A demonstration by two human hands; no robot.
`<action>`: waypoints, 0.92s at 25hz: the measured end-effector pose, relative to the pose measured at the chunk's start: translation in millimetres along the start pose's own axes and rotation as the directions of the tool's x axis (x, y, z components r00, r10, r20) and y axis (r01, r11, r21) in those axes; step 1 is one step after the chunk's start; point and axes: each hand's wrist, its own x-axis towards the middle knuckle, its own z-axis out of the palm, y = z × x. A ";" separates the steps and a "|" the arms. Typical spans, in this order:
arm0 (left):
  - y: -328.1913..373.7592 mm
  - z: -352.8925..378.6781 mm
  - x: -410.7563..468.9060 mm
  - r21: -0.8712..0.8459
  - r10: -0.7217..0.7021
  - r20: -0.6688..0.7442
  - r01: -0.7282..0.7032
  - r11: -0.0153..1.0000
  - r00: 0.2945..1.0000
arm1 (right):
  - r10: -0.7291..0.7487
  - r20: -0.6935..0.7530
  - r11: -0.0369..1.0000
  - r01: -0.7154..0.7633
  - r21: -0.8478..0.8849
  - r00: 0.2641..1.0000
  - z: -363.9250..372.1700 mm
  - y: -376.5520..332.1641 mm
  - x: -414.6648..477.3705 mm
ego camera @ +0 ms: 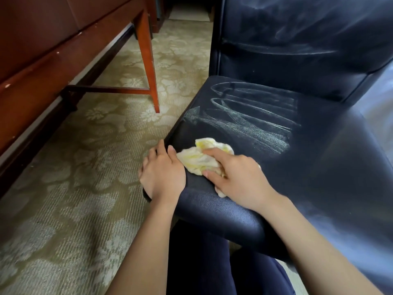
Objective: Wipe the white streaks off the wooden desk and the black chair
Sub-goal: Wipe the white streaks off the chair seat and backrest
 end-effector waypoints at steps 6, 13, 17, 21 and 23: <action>-1.4 -1.8 1.4 0.001 0.004 0.015 -0.005 1.000 1.000 | 0.204 -0.121 0.976 -0.211 -0.046 0.971 -18.4 30.6 -72.8; -1.5 0.0 1.3 0.004 0.021 0.011 -0.021 1.000 1.000 | 0.374 -0.240 0.903 -0.411 -0.126 0.896 -22.7 43.1 -54.0; -2.4 0.6 1.9 0.001 0.022 0.008 -0.022 1.000 1.000 | 0.259 -0.178 0.952 -0.282 -0.121 0.949 -8.5 22.1 -3.1; -1.5 0.3 2.9 0.001 0.026 0.003 -0.026 1.000 1.000 | 0.139 -0.093 0.989 -0.144 -0.040 0.986 13.6 -5.1 51.0; -1.9 0.6 4.5 0.004 0.027 -0.002 -0.027 1.000 1.000 | 0.094 -0.097 0.995 -0.097 -0.019 0.991 23.7 -12.5 64.2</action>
